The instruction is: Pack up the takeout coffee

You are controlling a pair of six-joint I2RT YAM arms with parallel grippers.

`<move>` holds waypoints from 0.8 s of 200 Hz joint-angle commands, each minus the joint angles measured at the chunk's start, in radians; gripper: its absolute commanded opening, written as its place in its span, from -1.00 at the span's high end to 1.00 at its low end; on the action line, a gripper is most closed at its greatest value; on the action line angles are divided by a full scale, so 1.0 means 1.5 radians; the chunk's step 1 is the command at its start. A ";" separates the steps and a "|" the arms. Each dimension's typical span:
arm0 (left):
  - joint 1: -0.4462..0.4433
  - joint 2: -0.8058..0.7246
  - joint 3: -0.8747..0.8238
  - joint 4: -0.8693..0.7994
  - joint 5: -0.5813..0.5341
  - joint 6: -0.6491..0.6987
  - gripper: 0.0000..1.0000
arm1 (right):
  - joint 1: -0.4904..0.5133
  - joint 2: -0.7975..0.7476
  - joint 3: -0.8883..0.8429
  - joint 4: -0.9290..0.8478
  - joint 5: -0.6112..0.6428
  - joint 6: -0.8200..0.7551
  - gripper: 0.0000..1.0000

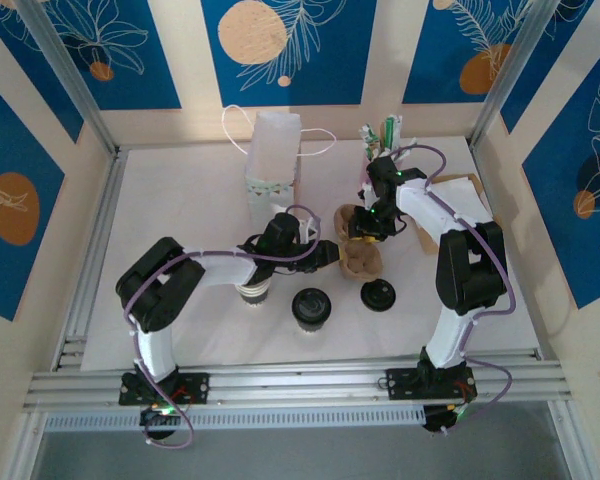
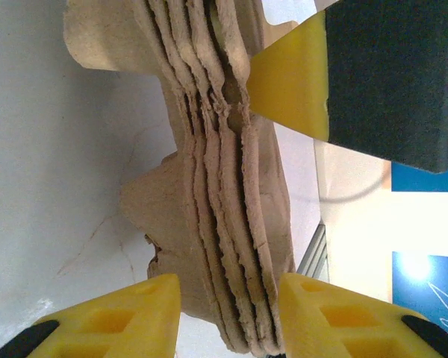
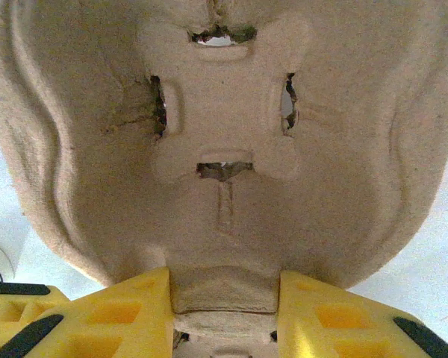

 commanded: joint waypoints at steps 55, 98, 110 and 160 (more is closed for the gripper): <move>-0.001 0.017 -0.007 0.020 0.017 -0.004 0.29 | -0.006 -0.023 -0.001 0.004 -0.032 0.004 0.27; 0.000 0.008 -0.013 0.018 0.012 -0.003 0.32 | -0.008 -0.022 -0.002 0.004 -0.031 0.004 0.27; 0.000 0.002 -0.014 0.013 0.010 -0.001 0.30 | -0.009 -0.022 -0.001 0.004 -0.031 0.004 0.27; 0.000 -0.012 -0.016 0.000 0.007 0.006 0.29 | -0.008 -0.020 -0.002 0.004 -0.033 0.004 0.27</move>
